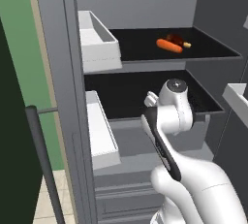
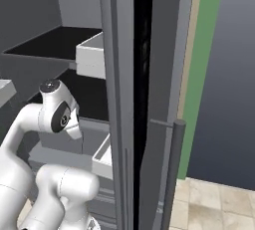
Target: Place one carrot and one steak in each tupperware on the nearby counter, to pack two identical lunches.
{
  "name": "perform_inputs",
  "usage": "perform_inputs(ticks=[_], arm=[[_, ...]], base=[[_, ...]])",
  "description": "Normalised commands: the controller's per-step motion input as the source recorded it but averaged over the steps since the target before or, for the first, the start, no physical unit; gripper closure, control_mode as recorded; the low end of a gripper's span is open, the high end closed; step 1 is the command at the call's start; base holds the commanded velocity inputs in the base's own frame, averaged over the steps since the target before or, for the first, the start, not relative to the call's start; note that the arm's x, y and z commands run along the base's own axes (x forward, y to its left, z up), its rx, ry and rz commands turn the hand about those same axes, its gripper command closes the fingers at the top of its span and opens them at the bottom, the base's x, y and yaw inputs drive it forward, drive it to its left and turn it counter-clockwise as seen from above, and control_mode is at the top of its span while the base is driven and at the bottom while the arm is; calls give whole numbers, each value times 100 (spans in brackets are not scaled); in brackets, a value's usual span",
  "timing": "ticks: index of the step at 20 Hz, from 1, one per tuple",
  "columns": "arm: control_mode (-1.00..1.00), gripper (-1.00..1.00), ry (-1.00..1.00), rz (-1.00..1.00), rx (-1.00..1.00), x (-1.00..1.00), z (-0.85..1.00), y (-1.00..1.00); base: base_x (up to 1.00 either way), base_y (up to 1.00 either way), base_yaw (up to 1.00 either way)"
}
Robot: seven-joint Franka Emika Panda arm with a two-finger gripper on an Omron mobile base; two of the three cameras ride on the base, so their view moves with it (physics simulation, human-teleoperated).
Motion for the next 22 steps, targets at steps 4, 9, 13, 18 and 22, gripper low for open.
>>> perform_inputs(ticks=[4, 9, 13, 18, 22], arm=[[100, -100, 0, 0, 0, 0, 0, 0], [-100, -100, 0, 2, 0, 18, 30, -16], [-100, -100, -2, 24, -13, 3, 88, -19], [-100, -100, -11, 37, -29, -7, 98, -13], [-100, -100, -3, 39, -31, 0, 69, -17]], base=[[99, -26, -6], [33, -12, -1], [0, 0, 0], [0, 0, 0], [0, 0, 0]])
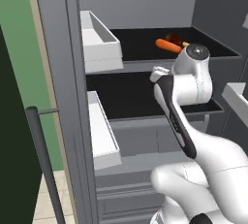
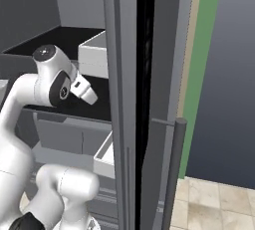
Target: Place one carrot and one steak in each tupperware on the nearby counter, to pack two identical lunches.
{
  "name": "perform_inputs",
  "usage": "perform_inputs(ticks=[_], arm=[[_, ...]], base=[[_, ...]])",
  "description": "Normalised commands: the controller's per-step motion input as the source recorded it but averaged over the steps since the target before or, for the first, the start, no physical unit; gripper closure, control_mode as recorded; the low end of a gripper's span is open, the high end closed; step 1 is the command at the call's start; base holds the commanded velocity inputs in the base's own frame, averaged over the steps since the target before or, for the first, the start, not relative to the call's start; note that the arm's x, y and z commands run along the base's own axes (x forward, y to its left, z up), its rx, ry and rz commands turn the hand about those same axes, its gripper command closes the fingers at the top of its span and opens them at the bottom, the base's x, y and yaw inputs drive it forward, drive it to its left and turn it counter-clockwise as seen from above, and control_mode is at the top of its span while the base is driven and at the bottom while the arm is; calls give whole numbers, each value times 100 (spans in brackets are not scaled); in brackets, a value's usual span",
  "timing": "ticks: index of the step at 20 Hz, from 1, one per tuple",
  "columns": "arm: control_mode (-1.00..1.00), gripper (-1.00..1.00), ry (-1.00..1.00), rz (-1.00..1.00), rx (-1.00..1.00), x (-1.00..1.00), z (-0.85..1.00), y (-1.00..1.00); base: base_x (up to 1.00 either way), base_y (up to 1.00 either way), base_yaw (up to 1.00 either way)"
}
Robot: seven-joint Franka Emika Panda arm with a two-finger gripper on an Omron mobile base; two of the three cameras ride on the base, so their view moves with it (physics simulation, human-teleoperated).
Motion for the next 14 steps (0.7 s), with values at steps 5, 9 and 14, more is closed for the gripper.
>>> perform_inputs(ticks=[5, 9, 14], arm=[[-100, -100, -17, 46, -28, -5, 74, -37], [-100, -100, -32, 59, -23, -10, 64, -51], [-100, -100, -22, 35, -16, 3, 88, -27]], base=[[0, 0, 0], [0, 0, 0], [0, 0, 0]])
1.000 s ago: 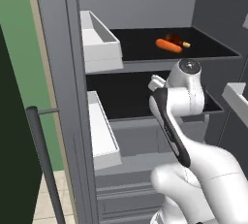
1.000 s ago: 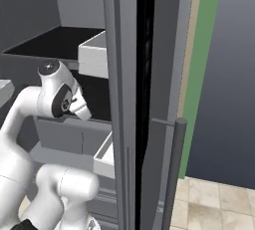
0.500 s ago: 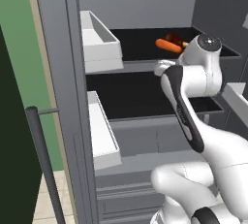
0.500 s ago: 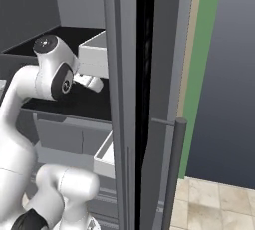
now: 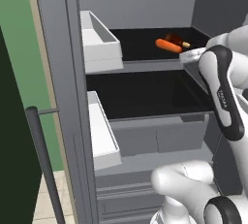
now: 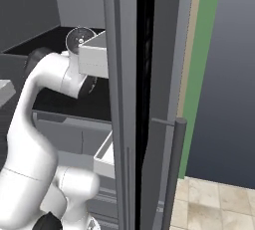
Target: Place one carrot and one steak in each tupperware on the nearby counter, to pack two identical lunches.
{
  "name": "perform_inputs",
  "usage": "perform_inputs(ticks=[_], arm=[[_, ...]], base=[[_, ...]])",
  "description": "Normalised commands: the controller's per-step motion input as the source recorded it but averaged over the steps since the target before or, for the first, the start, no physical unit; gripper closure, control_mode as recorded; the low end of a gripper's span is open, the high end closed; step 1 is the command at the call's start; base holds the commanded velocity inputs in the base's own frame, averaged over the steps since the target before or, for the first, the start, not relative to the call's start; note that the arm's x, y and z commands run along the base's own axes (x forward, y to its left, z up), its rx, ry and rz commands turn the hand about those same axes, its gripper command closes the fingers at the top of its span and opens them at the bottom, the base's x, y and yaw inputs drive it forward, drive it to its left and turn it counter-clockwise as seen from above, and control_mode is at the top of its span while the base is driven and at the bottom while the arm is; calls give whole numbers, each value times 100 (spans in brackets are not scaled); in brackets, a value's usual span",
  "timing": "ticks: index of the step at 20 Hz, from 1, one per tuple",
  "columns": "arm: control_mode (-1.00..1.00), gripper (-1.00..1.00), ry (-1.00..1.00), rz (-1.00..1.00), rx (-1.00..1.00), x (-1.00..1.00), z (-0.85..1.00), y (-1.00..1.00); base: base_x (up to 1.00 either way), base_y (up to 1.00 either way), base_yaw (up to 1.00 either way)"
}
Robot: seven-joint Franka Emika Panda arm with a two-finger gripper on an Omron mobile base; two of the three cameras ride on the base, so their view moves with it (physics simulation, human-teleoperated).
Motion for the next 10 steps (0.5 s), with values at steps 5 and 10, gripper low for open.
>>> perform_inputs(ticks=[5, 10], arm=[[-100, -100, 5, 0, -8, 37, 83, 0], [-100, -100, 9, 0, -4, 15, 3, 1]], base=[[0, 0, 0], [0, 0, 0]])
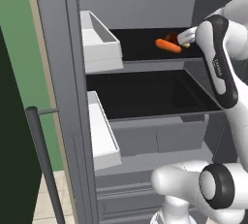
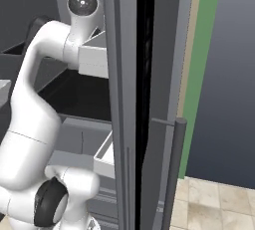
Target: Place one carrot and one steak in each tupperware on the nearby counter, to pack two identical lunches.
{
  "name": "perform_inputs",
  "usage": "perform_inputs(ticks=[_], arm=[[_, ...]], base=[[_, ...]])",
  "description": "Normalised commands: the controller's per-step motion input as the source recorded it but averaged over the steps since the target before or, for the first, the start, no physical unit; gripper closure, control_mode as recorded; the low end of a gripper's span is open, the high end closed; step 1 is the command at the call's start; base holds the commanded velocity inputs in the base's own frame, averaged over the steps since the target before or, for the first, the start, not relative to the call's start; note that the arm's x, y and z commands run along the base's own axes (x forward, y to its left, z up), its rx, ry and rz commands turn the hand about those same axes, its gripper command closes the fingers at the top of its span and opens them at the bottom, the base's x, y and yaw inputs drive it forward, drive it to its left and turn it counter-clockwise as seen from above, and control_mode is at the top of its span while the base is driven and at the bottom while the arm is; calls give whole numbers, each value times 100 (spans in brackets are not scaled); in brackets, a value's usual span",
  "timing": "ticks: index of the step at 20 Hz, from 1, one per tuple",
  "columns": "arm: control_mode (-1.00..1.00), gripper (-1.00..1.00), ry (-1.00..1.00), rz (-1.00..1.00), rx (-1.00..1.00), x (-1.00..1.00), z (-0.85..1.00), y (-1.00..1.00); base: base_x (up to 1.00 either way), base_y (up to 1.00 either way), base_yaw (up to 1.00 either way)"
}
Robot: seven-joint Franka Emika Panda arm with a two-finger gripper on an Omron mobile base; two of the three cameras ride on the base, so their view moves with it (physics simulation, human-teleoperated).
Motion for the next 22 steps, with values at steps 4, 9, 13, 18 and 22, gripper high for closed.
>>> perform_inputs(ticks=[4, 9, 13, 18, 22], arm=[[-100, -100, 20, 0, -5, 39, -35, 0], [-100, -100, 14, 0, -4, 40, -33, 0], [-100, -100, 0, 0, -7, 31, -9, 0], [-100, -100, 0, -2, -11, 37, -3, 0], [-100, -100, 0, -2, -10, 63, -24, 0]], base=[[0, 0, 0], [0, 0, 0], [0, 0, 0], [0, 0, 0], [0, 0, 0]])
